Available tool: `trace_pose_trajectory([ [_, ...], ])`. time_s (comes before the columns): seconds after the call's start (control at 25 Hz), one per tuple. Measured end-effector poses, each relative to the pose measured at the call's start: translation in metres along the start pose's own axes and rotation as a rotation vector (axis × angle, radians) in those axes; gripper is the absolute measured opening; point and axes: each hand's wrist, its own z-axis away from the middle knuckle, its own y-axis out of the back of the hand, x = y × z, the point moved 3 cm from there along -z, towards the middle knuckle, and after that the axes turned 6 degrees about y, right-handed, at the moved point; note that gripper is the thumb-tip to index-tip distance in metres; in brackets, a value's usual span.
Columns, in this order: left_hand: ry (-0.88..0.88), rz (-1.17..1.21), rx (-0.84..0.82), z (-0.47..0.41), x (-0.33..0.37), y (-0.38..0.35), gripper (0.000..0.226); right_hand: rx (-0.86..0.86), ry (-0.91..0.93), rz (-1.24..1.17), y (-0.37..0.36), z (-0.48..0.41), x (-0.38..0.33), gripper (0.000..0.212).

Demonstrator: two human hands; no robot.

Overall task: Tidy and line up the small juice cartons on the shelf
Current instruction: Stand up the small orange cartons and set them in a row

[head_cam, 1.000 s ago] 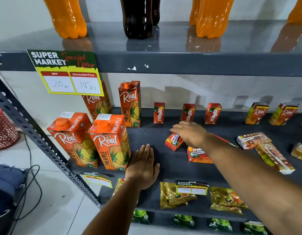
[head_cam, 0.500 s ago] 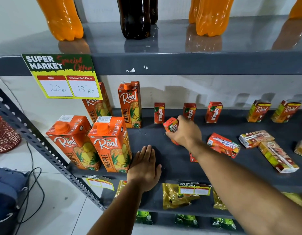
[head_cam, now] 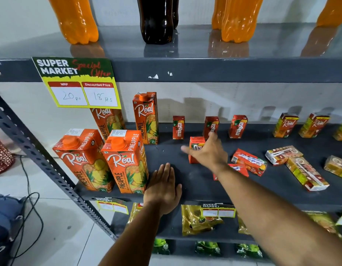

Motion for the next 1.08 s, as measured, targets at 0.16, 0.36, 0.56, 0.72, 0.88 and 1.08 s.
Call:
trace_pose_trajectory([
  [0.16, -0.003, -0.003, 0.016, 0.000, 0.000, 0.001, 0.074, -0.075, 0.006, -0.089, 0.049, -0.037, 0.000, 0.071],
  [0.36, 0.005, -0.019, 0.007, 0.000, 0.001, 0.001, 0.075, -0.465, -0.057, 0.132, 0.047, -0.045, -0.020, 0.090],
  [0.56, 0.009, -0.015, -0.005, 0.001, 0.001, 0.002, 0.075, -0.444, 0.098, 0.437, 0.024, -0.041, -0.049, 0.076],
  [0.72, 0.005, -0.010, -0.013, 0.000, 0.001, 0.003, 0.074, -0.577, 0.282, 0.634, 0.021, -0.047, -0.058, 0.051],
  [0.88, 0.013, -0.011, -0.019, 0.000, 0.000, 0.002, 0.073, -0.762, 0.640, 0.772, 0.025, -0.052, -0.054, 0.052],
  [1.08, 0.014, -0.023, -0.024, -0.001, 0.001, 0.002, 0.073, -0.640, 1.167, 1.045, 0.032, -0.041, -0.053, 0.028],
])
